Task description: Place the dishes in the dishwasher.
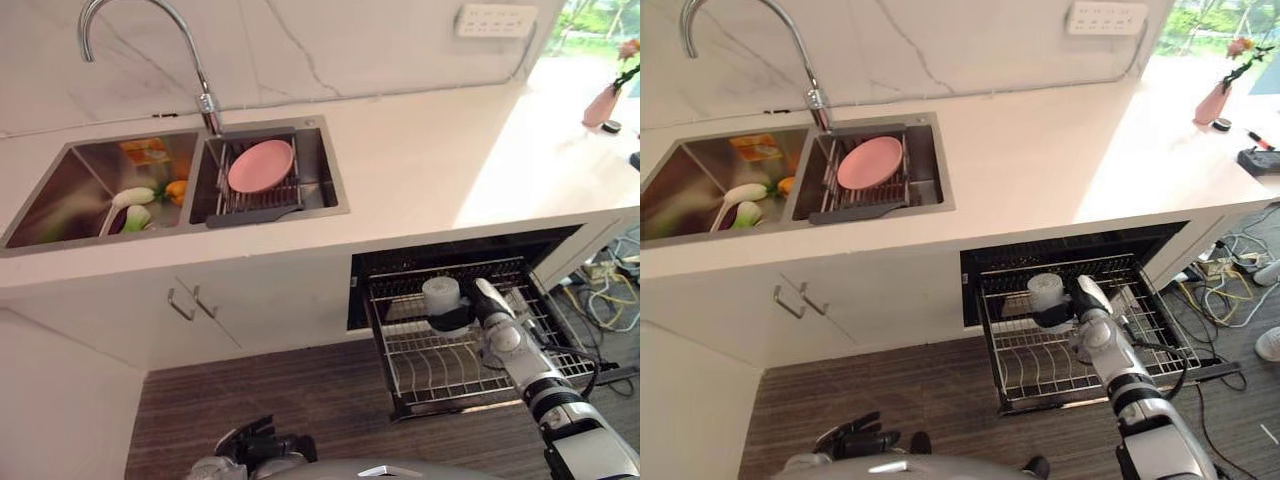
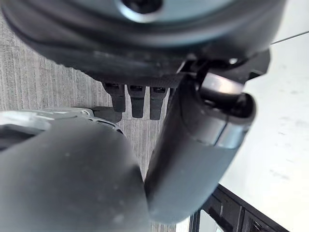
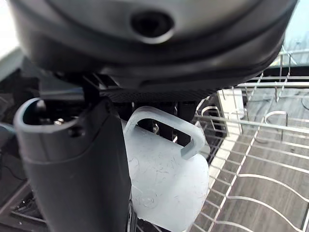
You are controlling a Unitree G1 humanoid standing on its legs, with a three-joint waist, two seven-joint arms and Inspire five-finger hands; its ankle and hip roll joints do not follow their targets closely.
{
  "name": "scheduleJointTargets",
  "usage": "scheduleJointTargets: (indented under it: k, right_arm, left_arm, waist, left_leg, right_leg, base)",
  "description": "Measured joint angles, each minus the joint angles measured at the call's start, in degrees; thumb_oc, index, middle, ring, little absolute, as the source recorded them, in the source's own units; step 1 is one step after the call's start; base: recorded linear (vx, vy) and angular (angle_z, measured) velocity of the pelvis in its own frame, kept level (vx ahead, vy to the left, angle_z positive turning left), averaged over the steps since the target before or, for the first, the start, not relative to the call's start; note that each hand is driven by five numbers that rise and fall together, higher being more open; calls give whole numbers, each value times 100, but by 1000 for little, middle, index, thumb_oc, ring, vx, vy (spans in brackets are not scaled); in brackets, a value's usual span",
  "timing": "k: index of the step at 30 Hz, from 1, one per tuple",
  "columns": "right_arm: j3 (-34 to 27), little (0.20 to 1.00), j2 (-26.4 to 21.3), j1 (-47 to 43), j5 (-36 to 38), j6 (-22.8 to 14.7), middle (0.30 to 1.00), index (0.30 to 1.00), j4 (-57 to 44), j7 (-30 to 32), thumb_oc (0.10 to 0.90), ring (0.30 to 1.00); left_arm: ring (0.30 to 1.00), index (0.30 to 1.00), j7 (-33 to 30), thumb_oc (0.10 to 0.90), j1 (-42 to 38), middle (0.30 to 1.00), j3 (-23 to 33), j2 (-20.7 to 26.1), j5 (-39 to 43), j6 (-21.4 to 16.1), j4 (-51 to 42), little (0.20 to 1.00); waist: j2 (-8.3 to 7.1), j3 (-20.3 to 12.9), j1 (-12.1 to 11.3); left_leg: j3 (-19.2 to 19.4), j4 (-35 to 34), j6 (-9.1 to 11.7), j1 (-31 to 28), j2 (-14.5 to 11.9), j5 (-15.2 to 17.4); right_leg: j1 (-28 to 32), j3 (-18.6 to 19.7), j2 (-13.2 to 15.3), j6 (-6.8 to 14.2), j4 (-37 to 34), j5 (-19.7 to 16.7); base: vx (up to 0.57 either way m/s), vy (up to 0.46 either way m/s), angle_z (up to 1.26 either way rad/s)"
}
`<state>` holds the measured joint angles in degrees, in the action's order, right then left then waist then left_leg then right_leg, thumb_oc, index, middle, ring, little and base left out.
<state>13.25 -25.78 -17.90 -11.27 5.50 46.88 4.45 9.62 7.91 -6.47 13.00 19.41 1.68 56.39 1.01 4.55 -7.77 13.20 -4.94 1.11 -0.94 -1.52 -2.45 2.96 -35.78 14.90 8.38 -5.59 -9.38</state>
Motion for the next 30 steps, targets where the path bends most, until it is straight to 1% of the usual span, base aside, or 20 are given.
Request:
scheduleJointTargets:
  k: [5,6,7,12,14,18,19,21,25,26,28,29,30]
  right_arm:
    - [27,300,378,81,2,88,300,300,235,90,400,300]
    - [31,578,447,123,2,94,578,578,235,92,585,578]
    - [28,900,513,156,5,96,900,900,237,114,800,900]
    - [7,900,734,302,26,118,900,900,229,231,800,900]
    - [-11,900,742,306,26,147,900,900,225,249,800,900]
    - [-318,900,744,323,35,210,900,900,-30,456,800,900]
    - [-426,900,741,345,50,213,900,900,-205,535,800,900]
    - [-673,900,738,420,303,212,900,900,-693,688,800,900]
    - [-947,900,723,512,606,195,900,900,-1455,810,800,900]
    - [-1011,900,719,592,802,163,900,900,-1740,825,800,900]
    - [-1069,900,716,775,1158,21,900,900,-2228,805,800,900]
    - [-1146,900,718,1035,1392,-91,900,900,-2738,708,800,900]
    - [-1155,900,718,1157,1438,-198,900,900,-2981,662,800,900]
  left_arm:
    - [900,900,-143,800,-46,900,4,-1,-1,-18,-3,900]
    - [900,900,-186,800,-46,900,11,-1,1,-29,-13,900]
    - [900,900,-212,800,-48,900,10,-1,2,-33,-19,900]
    - [900,900,-315,800,-110,900,17,-1,-1,-29,-16,900]
    - [900,900,-346,800,-149,900,16,0,-40,-19,-6,900]
    - [900,900,-424,800,-194,900,16,2,-198,-19,5,900]
    - [900,900,-430,800,-197,900,15,3,-202,-16,8,900]
    - [900,900,-449,800,-195,900,16,4,-207,0,12,900]
    - [900,900,-463,800,-201,900,15,4,-209,18,20,900]
    - [900,900,-462,800,-195,900,15,6,-210,17,28,900]
    - [900,900,-457,800,-233,900,16,9,-208,14,98,900]
    - [900,900,-437,800,-243,900,27,9,-208,9,134,900]
    - [900,900,-420,800,-236,900,63,11,-207,11,141,900]
  waist:
    - [47,68,15]
    - [42,92,4]
    - [41,106,4]
    - [20,164,-27]
    - [4,190,-23]
    - [-32,213,32]
    - [-41,219,60]
    - [-59,230,77]
    - [-100,255,181]
    - [-108,259,202]
    - [-141,279,260]
    - [-155,296,267]
    - [-183,318,333]
  left_leg:
    - [-166,30,0,151,7,-8]
    - [-207,31,1,176,9,-11]
    - [-256,30,3,206,14,-21]
    - [-296,23,7,208,19,-20]
    - [-294,22,7,206,23,-20]
    - [-275,18,7,182,25,-20]
    - [-266,14,7,167,25,-20]
    - [-225,-2,6,120,24,-19]
    - [-158,-19,8,56,28,-14]
    - [-131,-21,7,25,25,-4]
    - [-93,-21,7,-2,33,7]
    - [-72,-22,2,-2,31,7]
    - [-29,-21,-3,-24,48,11]
  right_leg:
    - [-22,-176,-12,3,0,19]
    - [-16,-207,-12,3,0,35]
    - [-15,-248,-6,7,0,48]
    - [8,-308,-17,5,1,70]
    - [9,-306,-15,4,1,70]
    - [11,-281,-16,4,1,70]
    - [12,-264,-18,4,2,69]
    - [23,-208,-18,3,2,68]
    - [25,-140,-18,1,19,65]
    - [31,-105,-13,1,34,66]
    - [16,-48,-5,2,58,66]
    - [0,-26,17,2,99,66]
    - [-51,23,29,3,135,64]
  base:
    - [-14,-25,18]
    - [6,-20,25]
    - [9,-16,20]
    - [12,-1,6]
    - [0,0,0]
    - [12,32,-2]
    - [20,52,-6]
    - [15,51,-10]
    - [10,67,-10]
    - [-3,92,-12]
    - [-24,106,-12]
    - [-35,103,-12]
    - [-52,110,-27]
